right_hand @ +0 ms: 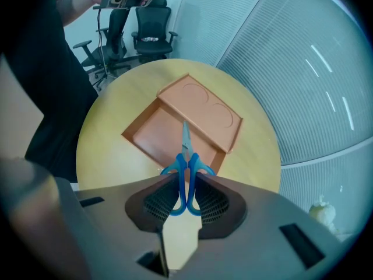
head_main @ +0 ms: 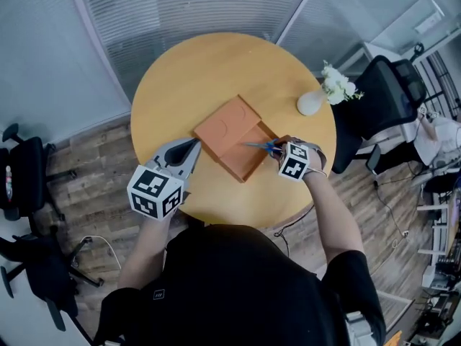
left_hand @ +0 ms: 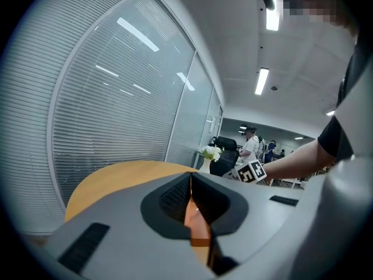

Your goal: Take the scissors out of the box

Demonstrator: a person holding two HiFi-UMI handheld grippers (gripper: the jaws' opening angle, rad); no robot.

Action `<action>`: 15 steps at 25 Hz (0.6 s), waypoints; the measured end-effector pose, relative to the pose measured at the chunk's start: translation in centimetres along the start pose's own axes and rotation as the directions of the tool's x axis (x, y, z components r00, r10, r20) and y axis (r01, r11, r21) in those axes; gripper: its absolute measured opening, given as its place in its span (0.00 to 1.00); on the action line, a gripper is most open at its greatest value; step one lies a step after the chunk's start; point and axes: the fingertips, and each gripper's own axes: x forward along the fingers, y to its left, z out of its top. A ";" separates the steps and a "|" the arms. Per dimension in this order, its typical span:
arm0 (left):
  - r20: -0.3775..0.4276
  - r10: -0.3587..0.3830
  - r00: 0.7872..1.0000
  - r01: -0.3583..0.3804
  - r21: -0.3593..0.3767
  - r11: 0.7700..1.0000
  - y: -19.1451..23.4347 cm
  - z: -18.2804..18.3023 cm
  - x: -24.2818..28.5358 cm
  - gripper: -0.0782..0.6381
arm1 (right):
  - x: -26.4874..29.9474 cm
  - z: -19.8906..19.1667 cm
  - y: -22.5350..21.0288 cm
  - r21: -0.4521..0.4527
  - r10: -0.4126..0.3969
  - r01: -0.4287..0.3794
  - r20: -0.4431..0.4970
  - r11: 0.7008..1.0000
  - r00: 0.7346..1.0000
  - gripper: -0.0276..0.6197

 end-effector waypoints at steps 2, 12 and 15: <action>-0.002 -0.023 1.000 0.023 0.015 1.000 -0.1 0.2 0.1 0.13 | -1.2 0.2 -0.1 0.044 -0.031 0.030 0.029 0.999 0.999 0.20; -0.001 -0.123 0.992 0.122 0.146 0.982 -1.5 4.1 1.0 0.13 | -9.2 2.9 -0.8 0.299 -0.239 0.162 0.241 0.940 0.940 0.20; 0.010 -0.130 0.991 0.127 0.161 0.979 -2.1 5.1 2.0 0.13 | -12.0 2.9 -1.3 0.367 -0.306 0.185 0.308 0.912 0.901 0.20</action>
